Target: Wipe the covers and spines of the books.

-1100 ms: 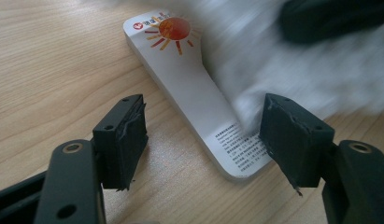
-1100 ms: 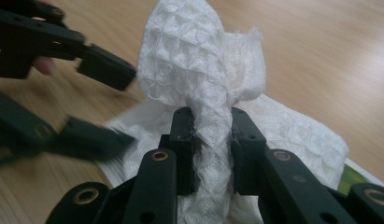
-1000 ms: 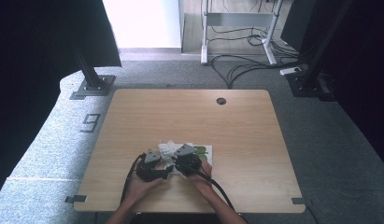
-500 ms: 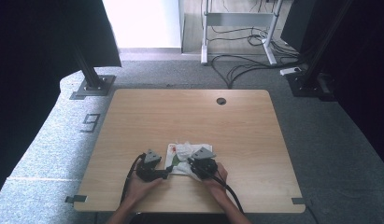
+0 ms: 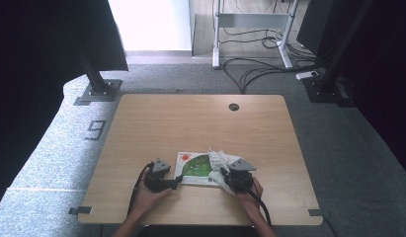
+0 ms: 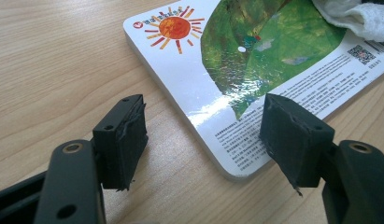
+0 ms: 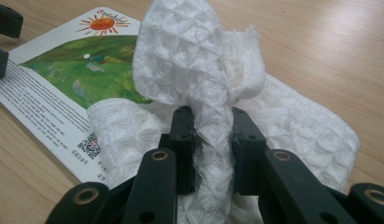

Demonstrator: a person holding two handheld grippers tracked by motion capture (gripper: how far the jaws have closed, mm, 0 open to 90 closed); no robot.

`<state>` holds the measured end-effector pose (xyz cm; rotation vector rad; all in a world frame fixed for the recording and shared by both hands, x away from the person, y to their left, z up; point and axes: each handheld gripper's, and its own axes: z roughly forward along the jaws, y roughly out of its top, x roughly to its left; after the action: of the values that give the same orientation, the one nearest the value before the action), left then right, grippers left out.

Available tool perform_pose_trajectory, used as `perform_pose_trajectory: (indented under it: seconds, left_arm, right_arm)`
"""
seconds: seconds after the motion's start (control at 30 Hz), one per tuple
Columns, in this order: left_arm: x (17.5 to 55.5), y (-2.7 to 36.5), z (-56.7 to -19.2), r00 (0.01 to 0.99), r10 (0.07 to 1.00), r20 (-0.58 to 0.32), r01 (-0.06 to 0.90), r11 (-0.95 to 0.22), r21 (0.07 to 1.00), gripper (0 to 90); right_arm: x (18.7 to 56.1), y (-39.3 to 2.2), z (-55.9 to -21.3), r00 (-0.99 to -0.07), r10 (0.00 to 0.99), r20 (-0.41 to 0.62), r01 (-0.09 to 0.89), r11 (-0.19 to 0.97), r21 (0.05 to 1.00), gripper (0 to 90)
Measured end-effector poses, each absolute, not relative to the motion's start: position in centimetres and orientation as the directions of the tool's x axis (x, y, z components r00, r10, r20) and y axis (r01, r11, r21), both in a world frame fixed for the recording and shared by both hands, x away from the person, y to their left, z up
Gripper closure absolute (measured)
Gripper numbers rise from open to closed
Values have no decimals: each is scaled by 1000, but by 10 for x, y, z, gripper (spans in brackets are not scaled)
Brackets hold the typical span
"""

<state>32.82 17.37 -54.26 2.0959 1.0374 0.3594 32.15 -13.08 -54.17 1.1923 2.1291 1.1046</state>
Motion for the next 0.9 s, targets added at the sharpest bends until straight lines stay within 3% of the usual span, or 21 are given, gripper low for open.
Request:
perform_pose_trajectory:
  seconds: [0.37, 0.67, 0.9]
  left_arm:
    - [322, 188, -539, 616, 784, -72, 568, -379, 731, 304]
    - [327, 194, -542, 595, 800, -78, 581, -361, 729, 304]
    - [327, 193, -542, 598, 799, -62, 573, -372, 730, 310]
  right_arm:
    - [319, -116, -536, -533, 845, -30, 457, 318, 830, 725]
    - [317, -44, -524, -673, 740, 21, 416, 354, 838, 722]
    - [313, 0, -538, -705, 709, -32, 402, 436, 805, 719]
